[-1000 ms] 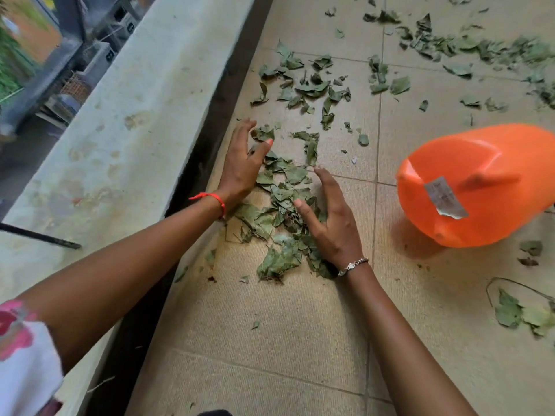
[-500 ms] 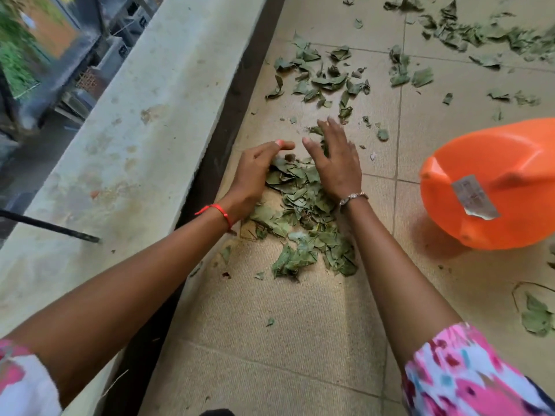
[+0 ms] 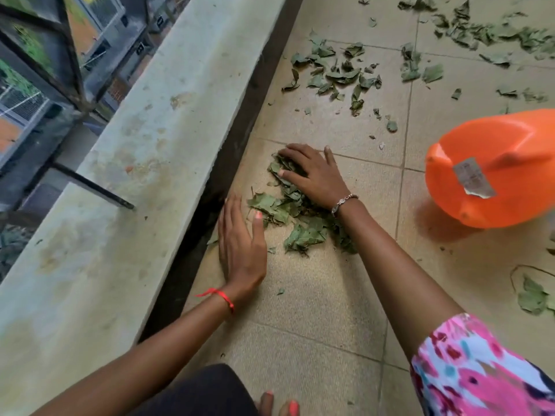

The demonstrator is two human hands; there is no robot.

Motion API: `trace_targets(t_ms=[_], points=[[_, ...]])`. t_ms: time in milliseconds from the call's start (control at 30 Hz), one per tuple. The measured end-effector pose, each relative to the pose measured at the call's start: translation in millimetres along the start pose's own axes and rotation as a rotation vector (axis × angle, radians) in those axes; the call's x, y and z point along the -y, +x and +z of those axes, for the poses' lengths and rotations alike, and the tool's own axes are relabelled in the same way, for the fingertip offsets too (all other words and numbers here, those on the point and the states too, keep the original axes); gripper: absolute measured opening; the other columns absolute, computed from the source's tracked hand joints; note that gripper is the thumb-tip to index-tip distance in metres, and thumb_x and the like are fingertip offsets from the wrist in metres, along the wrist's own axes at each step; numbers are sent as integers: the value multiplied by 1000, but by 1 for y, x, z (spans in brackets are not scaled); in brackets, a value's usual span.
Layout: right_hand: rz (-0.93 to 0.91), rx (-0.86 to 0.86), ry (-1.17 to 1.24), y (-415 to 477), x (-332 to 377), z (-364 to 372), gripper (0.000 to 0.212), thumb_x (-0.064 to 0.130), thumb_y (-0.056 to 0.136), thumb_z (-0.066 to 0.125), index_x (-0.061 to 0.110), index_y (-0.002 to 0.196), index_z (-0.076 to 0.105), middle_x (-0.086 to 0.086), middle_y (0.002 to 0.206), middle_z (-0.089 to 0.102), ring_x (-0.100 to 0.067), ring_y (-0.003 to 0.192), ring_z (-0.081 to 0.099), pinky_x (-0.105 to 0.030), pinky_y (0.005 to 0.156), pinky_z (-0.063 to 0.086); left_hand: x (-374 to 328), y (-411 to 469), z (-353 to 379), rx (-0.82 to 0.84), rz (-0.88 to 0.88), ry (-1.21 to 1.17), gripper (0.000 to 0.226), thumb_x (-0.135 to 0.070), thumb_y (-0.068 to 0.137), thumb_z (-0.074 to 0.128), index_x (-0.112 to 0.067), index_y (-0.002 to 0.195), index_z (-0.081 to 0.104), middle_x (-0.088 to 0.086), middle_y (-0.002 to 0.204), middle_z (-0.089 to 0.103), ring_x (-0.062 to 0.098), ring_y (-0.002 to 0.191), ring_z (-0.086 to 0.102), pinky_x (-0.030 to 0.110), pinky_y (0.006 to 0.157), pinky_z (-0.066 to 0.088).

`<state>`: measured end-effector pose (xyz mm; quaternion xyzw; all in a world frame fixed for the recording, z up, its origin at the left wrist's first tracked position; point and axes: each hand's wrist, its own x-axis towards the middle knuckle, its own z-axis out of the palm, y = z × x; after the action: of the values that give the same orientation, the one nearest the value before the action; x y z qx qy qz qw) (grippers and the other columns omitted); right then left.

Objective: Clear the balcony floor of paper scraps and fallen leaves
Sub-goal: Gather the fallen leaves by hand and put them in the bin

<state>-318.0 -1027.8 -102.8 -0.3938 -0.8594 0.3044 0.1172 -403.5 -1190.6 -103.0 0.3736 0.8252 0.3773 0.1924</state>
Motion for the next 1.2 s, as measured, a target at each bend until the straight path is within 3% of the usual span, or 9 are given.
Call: trace_targets(t_ms=[167, 333, 400, 567, 633, 867, 1033, 1100, 1200], points=[[-66, 26, -11, -25, 9, 10, 51, 51, 89, 32, 28, 134, 45, 9, 146, 37, -8, 140, 22, -42, 117, -5, -10, 15, 11, 17, 21, 88, 71, -47, 88, 25, -13, 149, 20, 2, 157, 19, 12, 145, 14, 25, 116, 7], [-5, -22, 273, -39, 13, 7, 32, 27, 99, 40, 22, 126, 54, 5, 139, 48, -8, 133, 35, -37, 117, 1, -24, 26, 10, 262, 133, -252, 60, -44, 91, 36, -18, 145, 33, -1, 151, 34, 8, 139, 30, 32, 117, 25], [27, -40, 389, -39, 13, 3, 31, 25, 99, 40, 22, 125, 56, 5, 136, 51, -8, 130, 40, -36, 118, 4, -24, 19, 7, 235, 174, -276, 55, -38, 92, 36, -17, 143, 36, 0, 150, 36, 8, 139, 30, 34, 117, 25], [32, -68, 390, -40, 13, 7, 42, 38, 90, 36, 25, 124, 57, 6, 135, 53, -6, 129, 41, -36, 117, 5, 2, -12, -13, 39, 203, 70, 64, -49, 90, 27, -17, 146, 31, -5, 156, 22, -1, 141, 7, 12, 114, -4], [39, -79, 380, -40, 14, 8, 47, 41, 87, 34, 26, 127, 55, 7, 137, 51, -5, 129, 40, -34, 117, 5, 16, -21, -22, 7, 195, 179, 69, -52, 89, 24, -16, 148, 25, -6, 157, 16, 0, 143, 3, 13, 113, -6], [56, -68, 321, -45, 18, 14, 42, 38, 92, 37, 26, 130, 53, 6, 138, 50, -7, 132, 38, -33, 116, 3, 29, -32, -22, 74, 105, 145, 71, -47, 89, 30, -11, 150, 19, 1, 158, 16, 5, 144, 8, 18, 115, 3], [34, -24, 238, -61, 21, 20, 34, 27, 98, 42, 23, 130, 53, 5, 142, 46, -6, 137, 31, -33, 118, 2, 11, -23, -19, 225, 141, -71, 69, -44, 88, 38, -14, 148, 25, 2, 155, 27, 10, 142, 23, 26, 116, 18], [57, 23, 321, -67, 26, 11, 32, 27, 96, 47, 22, 126, 57, 5, 140, 48, -6, 134, 36, -33, 118, 8, 3, -15, -16, 277, 165, -208, 65, -44, 89, 42, -15, 146, 31, 1, 151, 35, 10, 139, 32, 33, 116, 28], [152, -47, 524, -82, 32, -14, 28, 28, 91, 56, 24, 118, 63, 8, 134, 54, -5, 125, 46, -27, 107, 33, -4, 1, -10, 244, 227, -322, 64, -48, 86, 41, -14, 141, 39, -5, 143, 42, 4, 133, 38, 30, 113, 32]])
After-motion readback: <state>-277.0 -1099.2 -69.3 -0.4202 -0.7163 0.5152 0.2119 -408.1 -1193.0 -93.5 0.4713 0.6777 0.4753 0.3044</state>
